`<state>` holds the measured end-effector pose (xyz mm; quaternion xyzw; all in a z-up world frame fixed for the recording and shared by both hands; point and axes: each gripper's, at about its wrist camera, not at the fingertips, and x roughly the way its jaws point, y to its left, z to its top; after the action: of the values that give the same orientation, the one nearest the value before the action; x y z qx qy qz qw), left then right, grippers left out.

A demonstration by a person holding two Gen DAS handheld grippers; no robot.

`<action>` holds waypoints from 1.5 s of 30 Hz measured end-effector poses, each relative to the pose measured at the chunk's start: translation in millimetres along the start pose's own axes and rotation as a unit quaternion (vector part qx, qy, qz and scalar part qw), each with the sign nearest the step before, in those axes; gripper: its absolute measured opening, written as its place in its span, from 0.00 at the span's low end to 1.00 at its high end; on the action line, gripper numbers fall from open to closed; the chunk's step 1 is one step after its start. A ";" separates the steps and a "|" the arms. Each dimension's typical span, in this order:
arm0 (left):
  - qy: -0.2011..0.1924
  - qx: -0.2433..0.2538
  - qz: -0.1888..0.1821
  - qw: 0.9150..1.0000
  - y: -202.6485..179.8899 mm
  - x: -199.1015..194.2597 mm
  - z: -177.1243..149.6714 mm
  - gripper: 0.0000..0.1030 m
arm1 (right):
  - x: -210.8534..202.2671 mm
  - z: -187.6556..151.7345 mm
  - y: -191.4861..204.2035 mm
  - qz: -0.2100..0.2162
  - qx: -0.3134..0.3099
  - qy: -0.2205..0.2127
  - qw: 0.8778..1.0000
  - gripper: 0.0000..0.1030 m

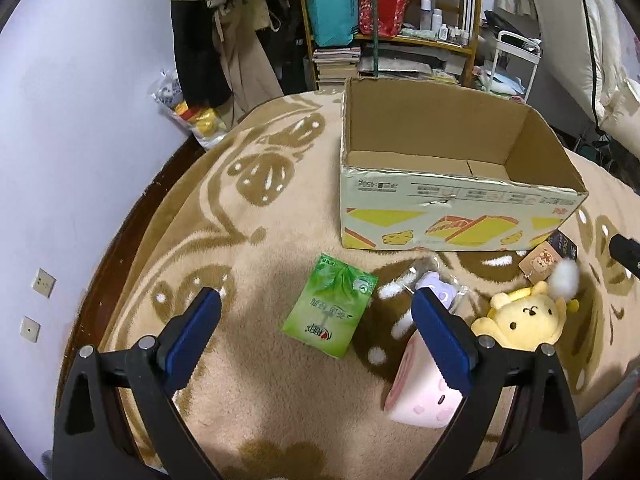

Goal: Organize soft objects
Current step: 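Grasp the green tissue pack with the left tool while the right tool grasps the black Face pack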

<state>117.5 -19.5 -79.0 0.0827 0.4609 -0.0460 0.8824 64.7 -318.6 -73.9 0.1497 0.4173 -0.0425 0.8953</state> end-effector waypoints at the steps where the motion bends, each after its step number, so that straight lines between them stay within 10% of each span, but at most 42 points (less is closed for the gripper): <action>1: 0.003 -0.002 0.001 1.000 0.8 2.2 -0.4 0.92 | 2.3 0.1 -3.9 -0.003 0.009 0.002 1.000 1.00; 24: 0.096 -0.024 0.029 0.995 5.6 77.2 -6.2 0.92 | 75.8 -6.9 -61.6 -0.020 0.152 0.077 0.985 0.92; 45: 0.134 0.007 0.039 0.990 -8.2 98.3 -17.3 0.92 | 97.6 -7.2 -52.4 -0.039 0.127 0.082 0.988 0.92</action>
<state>158.4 -24.8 -170.3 0.1118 0.5712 -0.0031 0.8132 112.1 -361.6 -164.6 0.2484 0.4861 -0.1177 0.8295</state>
